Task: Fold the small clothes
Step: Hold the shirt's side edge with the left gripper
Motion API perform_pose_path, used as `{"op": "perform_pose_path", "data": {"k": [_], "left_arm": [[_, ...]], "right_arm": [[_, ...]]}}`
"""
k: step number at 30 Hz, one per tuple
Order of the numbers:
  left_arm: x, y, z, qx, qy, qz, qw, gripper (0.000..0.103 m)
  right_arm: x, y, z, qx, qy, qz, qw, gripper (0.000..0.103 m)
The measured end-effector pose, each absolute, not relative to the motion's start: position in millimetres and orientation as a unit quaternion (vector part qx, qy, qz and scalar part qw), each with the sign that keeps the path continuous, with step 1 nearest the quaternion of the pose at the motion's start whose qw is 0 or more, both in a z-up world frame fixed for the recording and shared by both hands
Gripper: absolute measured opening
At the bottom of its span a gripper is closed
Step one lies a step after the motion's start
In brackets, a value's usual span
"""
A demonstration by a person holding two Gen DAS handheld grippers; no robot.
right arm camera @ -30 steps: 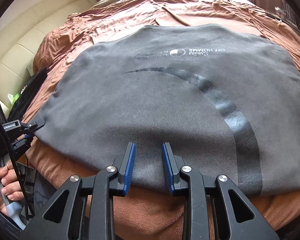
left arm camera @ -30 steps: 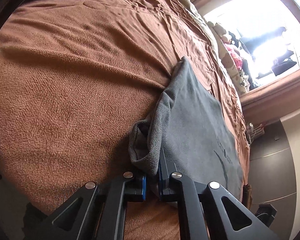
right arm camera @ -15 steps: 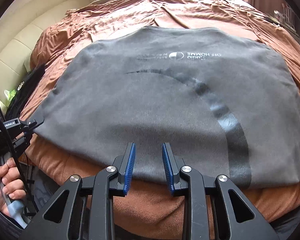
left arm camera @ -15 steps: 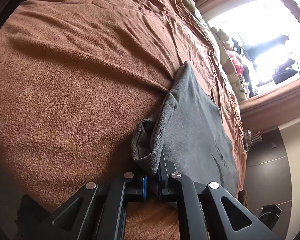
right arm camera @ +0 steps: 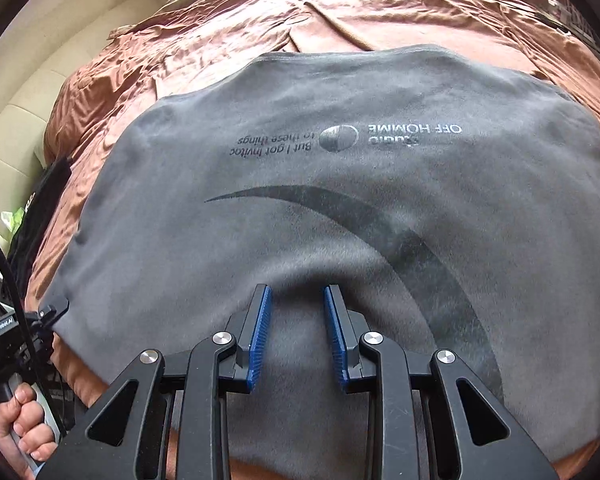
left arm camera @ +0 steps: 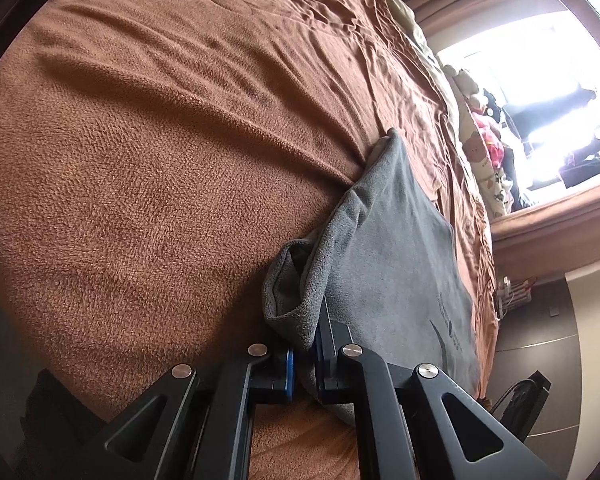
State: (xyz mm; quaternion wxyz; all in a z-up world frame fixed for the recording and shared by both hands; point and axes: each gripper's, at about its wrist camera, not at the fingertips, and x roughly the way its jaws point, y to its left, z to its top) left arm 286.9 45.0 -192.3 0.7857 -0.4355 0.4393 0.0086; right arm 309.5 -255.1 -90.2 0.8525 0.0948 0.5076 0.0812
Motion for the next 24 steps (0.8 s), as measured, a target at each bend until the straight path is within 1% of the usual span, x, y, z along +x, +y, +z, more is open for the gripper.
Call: {"op": "perform_pose_path", "data": {"k": [10,24], "left_arm": [[286.8,44.9,-195.4,-0.443,0.443,0.024,0.779,0.008],[292.3,43.0,-198.3,-0.440,0.452,0.038,0.775,0.008]], "right_arm": [[358.8,-261.1,-91.6,0.107,0.511,0.092,0.848,0.025],[436.9,-279.3,-97.8,0.154,0.517,0.070,0.839,0.023]]}}
